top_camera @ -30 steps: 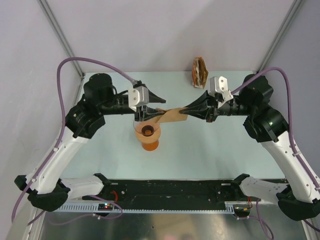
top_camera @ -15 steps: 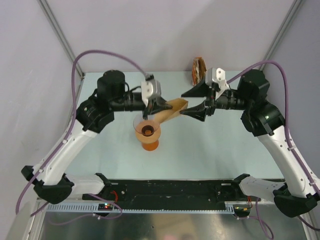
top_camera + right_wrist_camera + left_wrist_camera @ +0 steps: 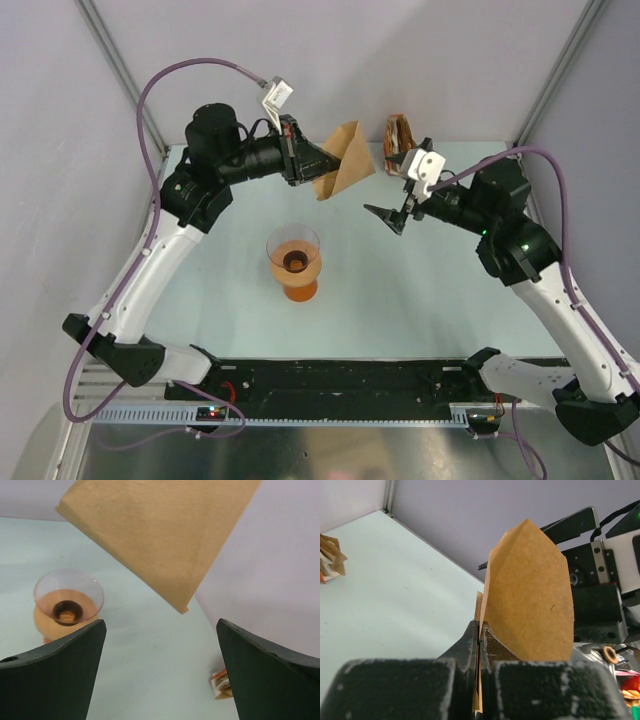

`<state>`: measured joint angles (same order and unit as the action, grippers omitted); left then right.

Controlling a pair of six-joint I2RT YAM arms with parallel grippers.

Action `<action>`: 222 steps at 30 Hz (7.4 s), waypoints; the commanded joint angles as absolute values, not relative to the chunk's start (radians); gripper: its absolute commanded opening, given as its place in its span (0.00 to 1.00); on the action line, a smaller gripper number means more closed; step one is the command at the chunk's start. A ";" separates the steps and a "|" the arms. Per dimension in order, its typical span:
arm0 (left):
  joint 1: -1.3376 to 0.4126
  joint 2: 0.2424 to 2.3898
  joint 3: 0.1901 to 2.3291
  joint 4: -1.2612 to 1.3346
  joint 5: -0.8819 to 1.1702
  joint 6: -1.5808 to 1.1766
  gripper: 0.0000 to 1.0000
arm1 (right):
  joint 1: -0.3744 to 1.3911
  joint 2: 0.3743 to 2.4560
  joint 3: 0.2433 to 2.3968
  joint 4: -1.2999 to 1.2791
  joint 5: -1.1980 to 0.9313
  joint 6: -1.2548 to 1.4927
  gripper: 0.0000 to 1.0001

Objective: Place the coffee filter in the dripper

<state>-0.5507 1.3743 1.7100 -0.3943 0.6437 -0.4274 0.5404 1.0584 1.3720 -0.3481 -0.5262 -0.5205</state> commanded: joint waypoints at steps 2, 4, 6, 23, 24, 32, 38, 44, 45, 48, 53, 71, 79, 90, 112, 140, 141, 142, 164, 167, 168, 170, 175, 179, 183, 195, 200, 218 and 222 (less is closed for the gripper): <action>-0.545 1.376 1.746 -0.336 0.689 -0.552 0.00 | 0.600 1.084 1.364 -0.197 -0.345 -0.657 0.99; -0.545 1.374 1.743 -0.336 0.695 -0.556 0.00 | 0.612 1.093 1.364 -0.170 -0.335 -0.668 0.99; -0.546 1.377 1.741 -0.337 0.705 -0.557 0.00 | 0.623 1.101 1.364 -0.143 -0.336 -0.671 0.98; -0.558 1.405 1.757 -0.336 0.737 -0.537 0.00 | 0.660 1.098 1.368 -0.149 -0.445 -0.672 0.62; -0.558 1.406 1.757 -0.336 0.738 -0.536 0.00 | 0.660 1.097 1.369 -0.149 -0.445 -0.671 0.60; -0.558 1.409 1.758 -0.336 0.753 -0.506 0.05 | 0.656 1.087 1.376 -0.180 -0.465 -0.665 0.51; -0.548 1.350 1.723 -0.335 0.728 -0.354 0.46 | 0.636 1.072 1.377 -0.226 -0.535 -0.626 0.45; -0.460 1.251 1.680 -0.335 0.741 -0.080 0.78 | 0.601 1.054 1.376 -0.290 -0.636 -0.557 0.40; -0.451 1.228 1.668 -0.335 0.760 -0.041 0.79 | 0.596 1.053 1.376 -0.300 -0.649 -0.550 0.39; -0.445 1.169 1.611 -0.337 0.841 0.120 0.84 | 0.588 1.052 1.379 -0.320 -0.691 -0.520 0.38; -0.505 1.142 1.592 -0.383 0.892 0.221 0.87 | 0.580 1.066 1.398 -0.366 -0.754 -0.472 0.33; -0.721 1.212 1.614 -0.459 0.726 0.377 0.77 | 0.606 1.084 1.427 -0.439 -0.838 -0.410 0.06; -0.733 1.239 1.626 -0.460 0.820 0.313 0.29 | 0.616 1.080 1.431 -0.461 -0.825 -0.417 0.14; -0.705 1.250 1.653 -0.444 0.820 0.239 0.00 | 0.572 1.058 1.421 -0.542 -0.832 -0.394 0.32; -0.709 1.235 1.603 -0.437 0.812 0.252 0.00 | 0.562 1.058 1.476 -0.413 -0.846 -0.261 0.02; -0.709 1.231 1.557 -0.438 0.806 0.307 0.00 | 0.557 1.075 1.540 -0.378 -0.882 -0.250 0.01; -0.710 1.231 1.560 -0.438 0.806 0.304 0.00 | 0.555 1.076 1.539 -0.382 -0.874 -0.250 0.16; -0.710 1.232 1.566 -0.439 0.803 0.298 0.00 | 0.553 1.076 1.538 -0.396 -0.867 -0.254 0.31; -0.701 1.199 1.615 -0.439 0.768 0.234 0.45 | 0.498 1.063 1.404 -0.537 -0.885 -0.409 0.00; -0.663 1.153 1.603 -0.438 0.783 0.220 0.68 | 0.481 1.054 1.400 -0.538 -0.907 -0.425 0.00; -0.639 1.142 1.603 -0.439 0.797 0.208 0.71 | 0.477 1.051 1.397 -0.538 -0.913 -0.430 0.00; -0.592 1.129 1.612 -0.438 0.822 0.180 0.74 | 0.474 1.041 1.391 -0.541 -0.926 -0.447 0.00; -0.545 1.138 1.625 -0.438 0.842 0.166 0.72 | 0.475 1.034 1.380 -0.532 -0.964 -0.459 0.00; -0.564 1.167 1.619 -0.438 0.817 0.194 0.69 | 0.489 1.037 1.380 -0.514 -0.978 -0.454 0.00; -0.601 1.182 1.613 -0.438 0.802 0.229 0.69 | 0.517 1.036 1.382 -0.508 -0.968 -0.454 0.00; -0.711 1.232 1.566 -0.443 0.791 0.278 0.49 | 0.572 1.055 1.393 -0.506 -0.941 -0.436 0.00; -0.733 1.251 1.558 -0.443 0.791 0.245 0.27 | 0.569 1.065 1.407 -0.509 -0.928 -0.410 0.01; -0.568 1.375 1.689 -0.295 0.764 -0.497 0.00 | 0.680 1.025 1.263 -0.200 -0.233 -0.555 0.96; -0.566 1.378 1.688 -0.294 0.760 -0.521 0.00 | 0.700 1.050 1.263 -0.117 -0.206 -0.580 0.95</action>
<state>-0.5709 1.3842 1.6398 -0.3424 0.7616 -0.4339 0.6800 1.0325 1.2606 -0.2867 -0.3218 -0.5243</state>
